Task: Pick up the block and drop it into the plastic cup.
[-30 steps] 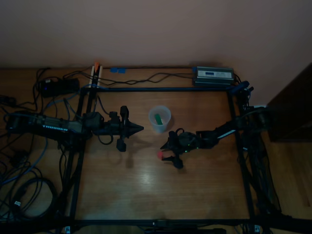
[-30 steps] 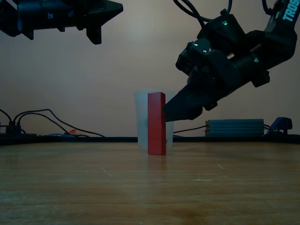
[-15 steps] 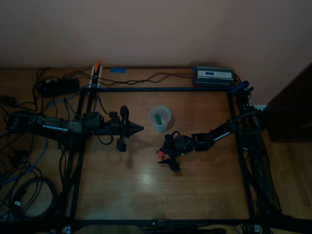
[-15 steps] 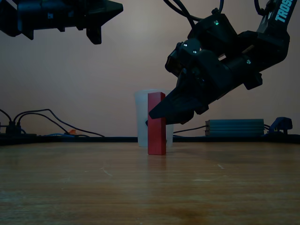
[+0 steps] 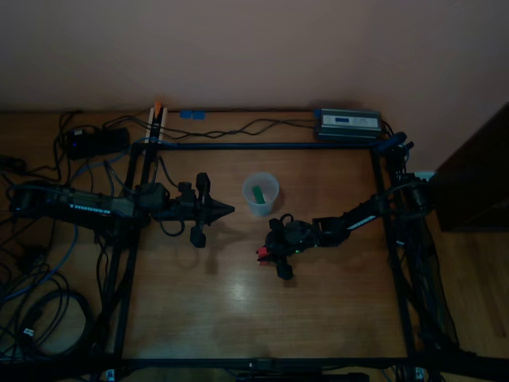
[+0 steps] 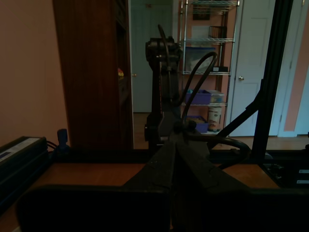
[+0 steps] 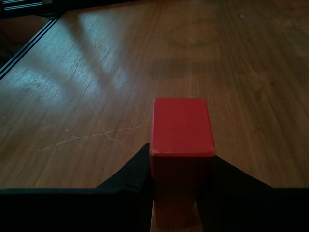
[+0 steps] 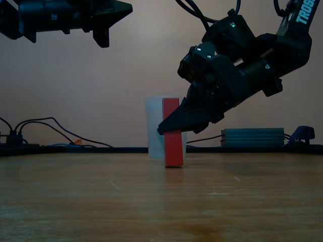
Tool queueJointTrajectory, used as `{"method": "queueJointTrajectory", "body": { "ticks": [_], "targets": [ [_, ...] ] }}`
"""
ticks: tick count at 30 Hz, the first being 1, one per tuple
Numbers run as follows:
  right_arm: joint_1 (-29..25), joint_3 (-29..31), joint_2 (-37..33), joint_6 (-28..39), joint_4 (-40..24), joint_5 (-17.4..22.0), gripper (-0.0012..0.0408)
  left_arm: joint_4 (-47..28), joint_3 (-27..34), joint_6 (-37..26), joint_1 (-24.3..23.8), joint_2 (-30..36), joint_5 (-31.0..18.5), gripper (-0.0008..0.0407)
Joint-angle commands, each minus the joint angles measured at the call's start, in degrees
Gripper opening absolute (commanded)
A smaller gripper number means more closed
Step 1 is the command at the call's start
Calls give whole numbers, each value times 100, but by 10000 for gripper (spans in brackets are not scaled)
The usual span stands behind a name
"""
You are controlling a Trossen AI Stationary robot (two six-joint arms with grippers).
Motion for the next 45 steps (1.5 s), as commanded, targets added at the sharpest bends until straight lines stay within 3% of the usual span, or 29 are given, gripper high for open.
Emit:
{"method": "queueJointTrajectory", "body": {
  "ticks": [1, 8, 14, 20, 25, 28, 33, 38, 45],
  "targets": [
    [0, -9, -4, -15, -11, 15, 3, 0, 2, 2, 0, 2, 0, 0],
    [11, -245, -577, -17, -46, 339, -1, 4, 2, 2, 0, 2, 0, 0],
    [11, -811, -1788, -20, -212, 708, -1, 7, 2, 2, 0, 2, 0, 0],
    [-35, -920, -3077, -472, -885, 1349, 0, 0, 2, 2, 0, 2, 0, 0],
    [-487, -800, -3657, -844, -918, 1360, 0, 2, 2, 2, 0, 2, 0, 0],
    [-946, -546, -3696, -975, -1099, 1165, 0, 0, 2, 2, 0, 2, 0, 0],
    [-1788, -15, -3399, -986, -1222, 361, 0, 4, 2, 2, 0, 2, 0, 0],
    [-2406, 643, -2872, -885, -1641, -199, 0, 4, 2, 2, 0, 2, 0, 0],
    [-2743, 1502, -1897, -809, -2245, -442, 0, 0, 2, 2, 0, 2, 0, 0]
  ]
}}
